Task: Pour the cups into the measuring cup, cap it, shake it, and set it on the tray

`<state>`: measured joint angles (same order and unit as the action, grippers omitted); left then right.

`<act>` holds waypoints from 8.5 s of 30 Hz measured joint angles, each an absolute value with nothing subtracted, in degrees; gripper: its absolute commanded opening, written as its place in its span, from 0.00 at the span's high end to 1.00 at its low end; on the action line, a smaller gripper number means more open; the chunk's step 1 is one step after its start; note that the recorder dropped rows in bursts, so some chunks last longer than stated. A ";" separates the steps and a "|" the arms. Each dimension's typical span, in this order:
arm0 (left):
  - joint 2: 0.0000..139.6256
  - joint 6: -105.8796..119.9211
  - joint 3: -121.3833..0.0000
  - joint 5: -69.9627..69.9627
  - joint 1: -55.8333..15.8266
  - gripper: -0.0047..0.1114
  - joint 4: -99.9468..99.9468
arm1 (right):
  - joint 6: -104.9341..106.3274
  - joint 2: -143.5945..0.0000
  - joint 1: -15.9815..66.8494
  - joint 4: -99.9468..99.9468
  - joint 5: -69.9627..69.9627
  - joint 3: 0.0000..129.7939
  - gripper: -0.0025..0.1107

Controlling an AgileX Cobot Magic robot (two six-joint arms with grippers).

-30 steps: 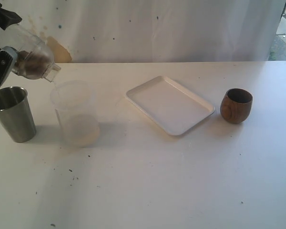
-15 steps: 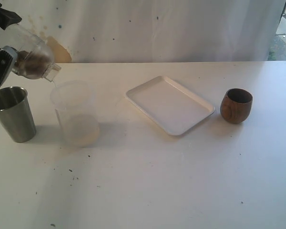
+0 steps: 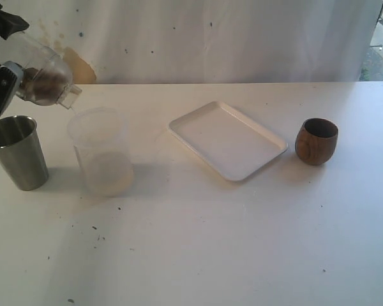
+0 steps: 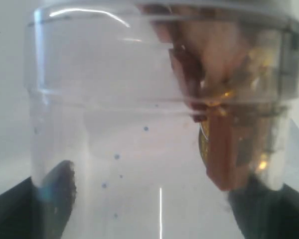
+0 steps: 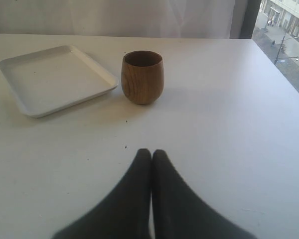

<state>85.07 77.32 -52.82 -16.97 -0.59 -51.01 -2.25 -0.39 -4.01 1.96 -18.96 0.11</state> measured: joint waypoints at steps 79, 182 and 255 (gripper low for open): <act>103.98 -28.72 -59.98 -56.26 -30.25 0.96 -37.66 | -2.25 -0.39 -4.01 1.96 -18.96 0.11 0.98; 42.84 2.32 -47.59 3.93 -40.53 0.95 -3.22 | -2.25 -0.39 -4.01 1.96 -18.96 0.11 0.98; 0.58 -1.08 -9.27 24.41 -5.17 0.95 -2.07 | -2.25 -0.39 -4.01 1.96 -18.96 0.11 0.98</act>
